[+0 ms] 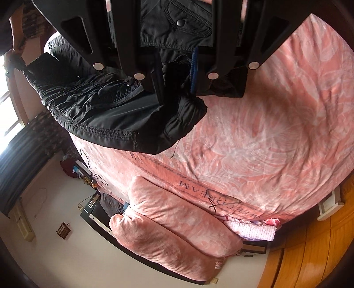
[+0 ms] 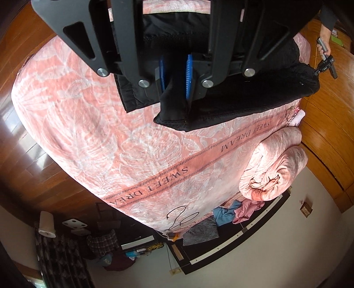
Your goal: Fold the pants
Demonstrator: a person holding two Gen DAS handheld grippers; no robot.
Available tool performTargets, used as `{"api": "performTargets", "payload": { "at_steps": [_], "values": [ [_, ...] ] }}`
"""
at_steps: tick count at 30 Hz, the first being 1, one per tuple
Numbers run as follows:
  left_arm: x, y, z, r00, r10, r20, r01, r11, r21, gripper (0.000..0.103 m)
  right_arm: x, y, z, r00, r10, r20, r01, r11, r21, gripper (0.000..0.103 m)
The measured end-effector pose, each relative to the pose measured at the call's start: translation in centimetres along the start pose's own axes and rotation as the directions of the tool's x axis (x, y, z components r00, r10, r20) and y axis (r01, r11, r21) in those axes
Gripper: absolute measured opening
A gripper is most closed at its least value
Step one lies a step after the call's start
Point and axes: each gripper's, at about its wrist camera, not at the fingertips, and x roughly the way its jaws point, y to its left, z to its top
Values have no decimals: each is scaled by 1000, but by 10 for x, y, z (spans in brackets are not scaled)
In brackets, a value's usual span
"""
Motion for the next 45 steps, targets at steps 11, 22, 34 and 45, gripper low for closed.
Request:
{"api": "performTargets", "payload": {
  "at_steps": [11,22,34,45],
  "values": [
    [-10,21,-53,999,8,-46,-8,1000,8,26,-31,-12,-61,997,-40,60,35,996,80,29],
    [7,50,-104,978,129,-166,-132,991,-12,33,-27,-24,-135,995,-91,-29,95,981,172,65],
    [-59,87,-107,981,186,-48,-192,956,-224,71,-49,-59,-190,984,175,40,-169,824,541,78],
    [12,56,-120,969,120,-216,-158,973,-166,75,7,-88,-183,991,117,60,-126,709,694,74]
  ]
}}
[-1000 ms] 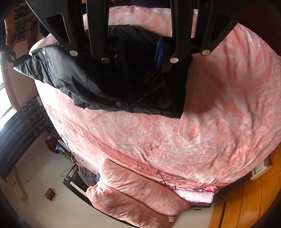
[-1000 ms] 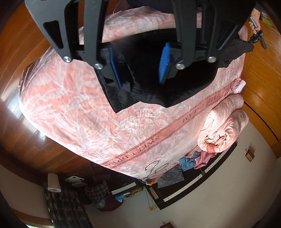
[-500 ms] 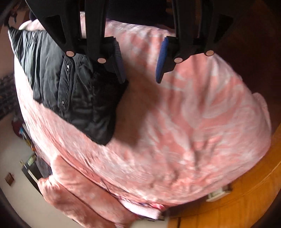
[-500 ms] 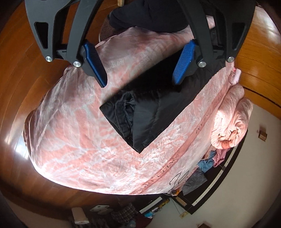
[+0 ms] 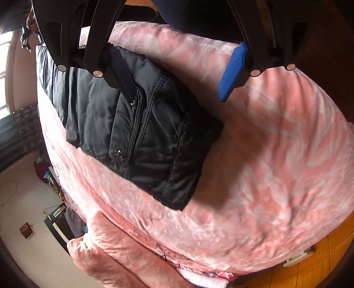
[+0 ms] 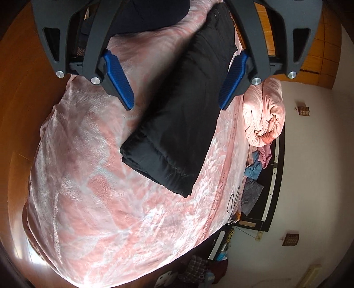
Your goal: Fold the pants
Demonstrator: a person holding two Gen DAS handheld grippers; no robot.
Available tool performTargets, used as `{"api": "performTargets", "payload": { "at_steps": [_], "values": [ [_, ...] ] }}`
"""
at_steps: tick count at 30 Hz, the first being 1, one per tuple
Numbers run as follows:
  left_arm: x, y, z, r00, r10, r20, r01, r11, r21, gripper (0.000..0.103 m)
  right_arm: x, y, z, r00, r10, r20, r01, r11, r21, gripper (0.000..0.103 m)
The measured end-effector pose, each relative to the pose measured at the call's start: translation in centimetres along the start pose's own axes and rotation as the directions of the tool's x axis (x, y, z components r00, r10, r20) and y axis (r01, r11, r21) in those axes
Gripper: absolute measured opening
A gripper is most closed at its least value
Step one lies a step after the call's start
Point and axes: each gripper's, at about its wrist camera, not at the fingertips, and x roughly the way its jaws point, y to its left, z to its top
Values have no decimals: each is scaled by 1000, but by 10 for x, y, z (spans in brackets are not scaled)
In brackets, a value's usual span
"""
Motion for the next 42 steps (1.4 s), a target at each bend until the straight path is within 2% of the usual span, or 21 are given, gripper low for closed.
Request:
{"api": "performTargets", "payload": {
  "at_steps": [1,2,3,4,6,8,12,14,20,22,26,30,33,34,36,37,38,40,42],
  "values": [
    [3,0,-1,1000,2,-4,-2,1000,-5,71,4,3,4,1000,-6,-1,6,1000,-9,60],
    [7,0,-2,1000,-12,-14,11,1000,-21,49,7,5,6,1000,-20,0,20,1000,-21,38],
    [12,-1,-2,999,-31,-33,29,999,-36,32,10,11,9,1000,-31,2,31,999,-44,28],
    [15,-2,-1,998,-36,-46,34,998,-45,29,14,18,12,999,-46,-1,46,997,-69,16],
    [17,-9,1,999,11,-29,-12,1000,-26,15,23,34,18,996,-88,1,87,988,-124,10],
    [10,-10,7,1000,11,15,-10,999,-44,11,32,57,22,994,-105,1,104,976,-189,7],
    [-15,-14,21,991,1,132,5,999,-43,10,31,110,22,999,-33,4,32,950,-310,7],
    [-17,-12,21,987,8,158,0,999,-47,10,30,115,20,1000,-14,6,15,945,-326,7],
    [9,0,8,996,32,77,-28,998,-55,11,47,34,21,990,-139,-27,131,969,-211,7],
    [14,1,6,997,32,68,-28,998,-56,11,46,16,20,990,-139,-31,132,977,-168,7],
    [12,-2,6,996,44,80,-42,999,-29,11,35,27,18,995,-100,-5,97,978,-184,6],
    [15,-2,4,996,53,75,-51,998,-27,11,42,17,18,987,-155,-30,149,977,-154,7],
    [13,-4,5,996,56,72,-54,998,-19,12,34,9,17,991,-125,-35,120,986,-118,11],
    [12,-5,5,996,58,70,-57,998,-10,12,30,8,17,992,-121,-34,117,987,-112,15],
    [11,-8,5,995,67,68,-68,998,11,16,20,2,20,995,-93,-28,91,994,-67,30],
    [10,-8,6,995,66,68,-67,998,13,16,12,0,23,997,-81,-7,81,996,-42,49],
    [9,-8,5,996,63,69,-64,998,11,17,6,-1,25,997,-75,16,76,997,-33,59],
    [7,-9,4,996,62,70,-63,998,9,17,-2,-2,29,997,-71,29,71,997,-28,58],
    [5,-10,2,995,65,74,-65,998,7,19,-1,-3,28,997,-72,7,72,997,-22,53]
  ]
}}
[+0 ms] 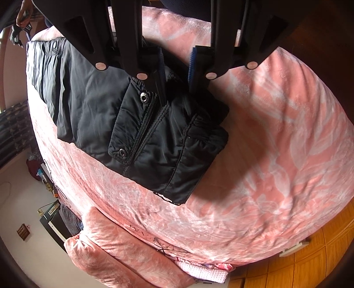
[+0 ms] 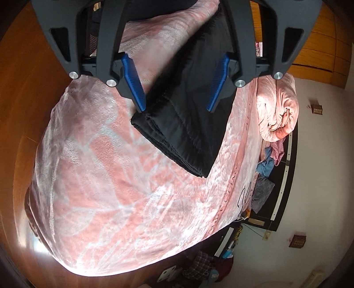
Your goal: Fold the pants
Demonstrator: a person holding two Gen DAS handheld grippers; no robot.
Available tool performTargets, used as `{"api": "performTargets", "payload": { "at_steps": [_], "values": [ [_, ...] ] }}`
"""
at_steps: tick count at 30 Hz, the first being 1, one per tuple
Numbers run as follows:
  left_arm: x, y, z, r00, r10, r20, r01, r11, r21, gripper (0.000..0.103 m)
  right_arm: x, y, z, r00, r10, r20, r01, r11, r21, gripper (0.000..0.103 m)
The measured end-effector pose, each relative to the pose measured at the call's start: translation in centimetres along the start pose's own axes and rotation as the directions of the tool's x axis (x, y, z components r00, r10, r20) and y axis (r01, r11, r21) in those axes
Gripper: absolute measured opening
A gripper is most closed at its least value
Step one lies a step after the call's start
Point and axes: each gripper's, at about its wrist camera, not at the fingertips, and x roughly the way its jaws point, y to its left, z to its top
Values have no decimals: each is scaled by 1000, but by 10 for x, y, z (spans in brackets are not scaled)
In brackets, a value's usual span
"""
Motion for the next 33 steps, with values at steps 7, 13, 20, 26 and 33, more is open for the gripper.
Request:
{"api": "performTargets", "payload": {
  "at_steps": [7,13,20,26,33],
  "values": [
    [5,-2,-4,1000,16,-18,-16,1000,2,22,18,-1,-4,997,-80,-17,80,996,-33,15],
    [6,-3,-4,999,25,-29,-25,1000,7,23,8,-5,-2,999,-31,24,31,999,-13,22],
    [5,-4,-7,999,44,-29,-44,999,11,36,-12,-28,3,996,47,70,-53,996,78,59],
    [3,-10,-8,998,55,-23,-54,998,11,48,4,-34,0,994,96,46,-99,993,63,59],
    [2,-10,-7,998,57,-10,-57,998,-7,56,26,-39,-2,986,165,33,-166,984,58,59]
  ]
}}
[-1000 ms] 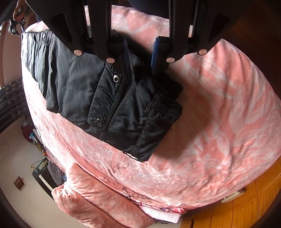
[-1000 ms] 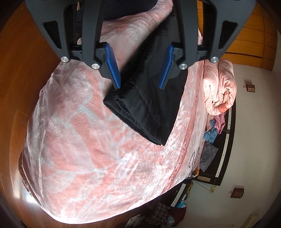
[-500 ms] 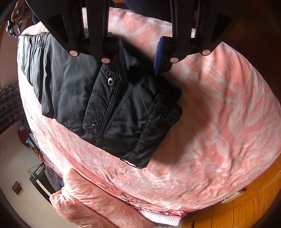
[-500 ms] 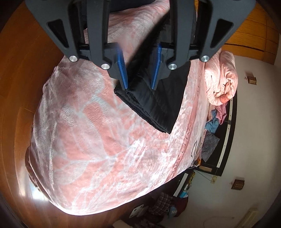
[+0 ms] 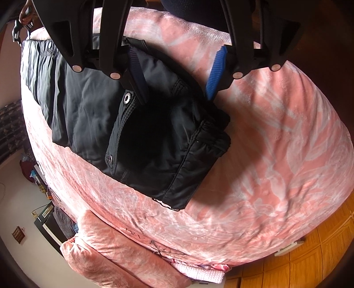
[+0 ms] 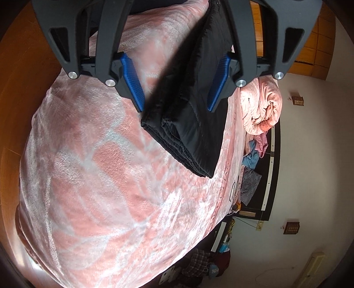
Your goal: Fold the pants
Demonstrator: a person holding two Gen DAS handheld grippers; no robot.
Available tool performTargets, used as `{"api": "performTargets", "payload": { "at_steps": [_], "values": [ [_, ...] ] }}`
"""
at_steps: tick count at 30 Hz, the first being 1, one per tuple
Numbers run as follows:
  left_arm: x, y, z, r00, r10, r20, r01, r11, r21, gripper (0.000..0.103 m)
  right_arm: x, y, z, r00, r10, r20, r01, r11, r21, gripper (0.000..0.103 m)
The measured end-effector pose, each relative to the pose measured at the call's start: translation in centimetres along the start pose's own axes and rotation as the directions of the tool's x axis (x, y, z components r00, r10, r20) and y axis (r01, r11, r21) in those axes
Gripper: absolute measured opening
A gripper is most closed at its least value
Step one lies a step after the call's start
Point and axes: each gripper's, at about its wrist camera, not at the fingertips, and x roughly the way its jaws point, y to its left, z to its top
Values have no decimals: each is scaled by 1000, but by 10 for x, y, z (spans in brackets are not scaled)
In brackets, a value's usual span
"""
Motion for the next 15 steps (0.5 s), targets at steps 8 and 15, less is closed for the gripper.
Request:
{"api": "performTargets", "payload": {
  "at_steps": [8,15],
  "values": [
    [7,2,0,1000,12,11,-11,999,-49,60,13,0,1,998,56,3,-56,998,-1,59],
    [12,0,-1,999,19,29,-18,998,-60,62,18,10,0,1000,12,-8,-12,999,-38,28]
  ]
}}
